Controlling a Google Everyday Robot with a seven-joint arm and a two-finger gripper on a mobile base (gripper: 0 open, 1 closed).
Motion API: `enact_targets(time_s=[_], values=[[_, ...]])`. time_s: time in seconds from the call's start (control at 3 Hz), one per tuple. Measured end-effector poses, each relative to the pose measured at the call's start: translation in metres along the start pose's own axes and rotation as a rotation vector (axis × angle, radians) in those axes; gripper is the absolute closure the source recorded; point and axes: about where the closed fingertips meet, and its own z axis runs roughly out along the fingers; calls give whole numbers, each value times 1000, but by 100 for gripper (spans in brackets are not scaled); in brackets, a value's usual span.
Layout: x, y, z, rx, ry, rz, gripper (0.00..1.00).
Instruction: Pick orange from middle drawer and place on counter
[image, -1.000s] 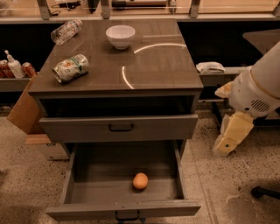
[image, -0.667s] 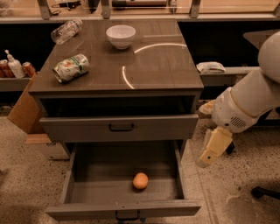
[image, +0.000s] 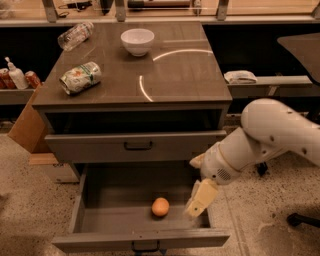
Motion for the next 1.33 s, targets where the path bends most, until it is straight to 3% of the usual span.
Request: enact_targets(time_s=[0.33, 0.67, 1.0, 1.33], values=[[-8, 17, 51, -81, -62, 8, 0], [-9, 17, 54, -84, -64, 8, 0], [2, 6, 77, -78, -47, 25, 0], [20, -25, 106, -5, -59, 41, 0]])
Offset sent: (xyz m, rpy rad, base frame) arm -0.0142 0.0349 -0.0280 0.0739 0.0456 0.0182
